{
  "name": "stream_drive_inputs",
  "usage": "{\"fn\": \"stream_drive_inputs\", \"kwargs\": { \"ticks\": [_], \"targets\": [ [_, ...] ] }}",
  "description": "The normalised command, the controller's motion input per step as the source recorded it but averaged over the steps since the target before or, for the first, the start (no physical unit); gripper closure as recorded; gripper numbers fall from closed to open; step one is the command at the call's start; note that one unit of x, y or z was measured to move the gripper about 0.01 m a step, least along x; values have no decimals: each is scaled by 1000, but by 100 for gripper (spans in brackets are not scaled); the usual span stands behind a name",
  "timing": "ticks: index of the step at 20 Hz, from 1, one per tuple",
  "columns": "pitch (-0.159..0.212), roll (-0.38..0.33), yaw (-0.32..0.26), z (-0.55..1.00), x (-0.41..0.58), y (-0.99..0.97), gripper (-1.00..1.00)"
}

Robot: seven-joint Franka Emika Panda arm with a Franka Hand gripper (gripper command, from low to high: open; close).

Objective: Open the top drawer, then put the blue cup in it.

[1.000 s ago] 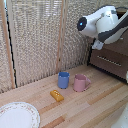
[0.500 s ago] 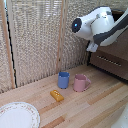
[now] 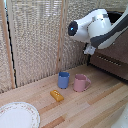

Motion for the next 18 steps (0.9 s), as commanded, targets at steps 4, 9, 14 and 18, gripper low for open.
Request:
{"fn": "stream_drive_inputs", "kwargs": {
  "ticks": [4, 9, 14, 18],
  "targets": [
    [-12, 264, 1, 366, 0, 98, -100],
    [0, 375, 0, 13, -13, 378, -100],
    [0, 375, -8, 0, 16, 447, -100],
    [0, 372, -64, 2, 127, 466, -100]
  ]
}}
